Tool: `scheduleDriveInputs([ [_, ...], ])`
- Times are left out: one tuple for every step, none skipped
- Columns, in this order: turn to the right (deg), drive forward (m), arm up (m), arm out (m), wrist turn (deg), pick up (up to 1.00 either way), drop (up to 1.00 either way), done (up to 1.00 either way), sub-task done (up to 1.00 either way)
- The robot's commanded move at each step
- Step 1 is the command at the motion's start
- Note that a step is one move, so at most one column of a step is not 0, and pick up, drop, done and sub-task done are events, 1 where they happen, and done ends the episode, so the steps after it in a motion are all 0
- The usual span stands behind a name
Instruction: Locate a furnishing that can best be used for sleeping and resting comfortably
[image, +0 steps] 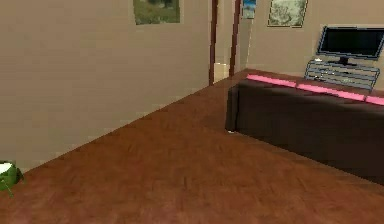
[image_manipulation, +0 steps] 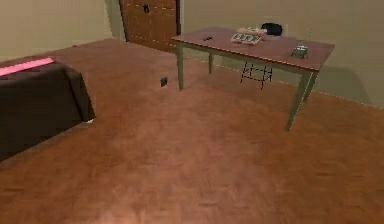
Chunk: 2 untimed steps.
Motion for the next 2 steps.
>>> scheduleDriveInputs([
  [-3.0, 0.0, 0.0, 0.0, 0.0, 0.0, 0.0, 0.0, 0.0],
  [45.0, 0.0, 0.0, 0.0, 0.0, 0.0, 0.0, 0.0, 0.0],
])
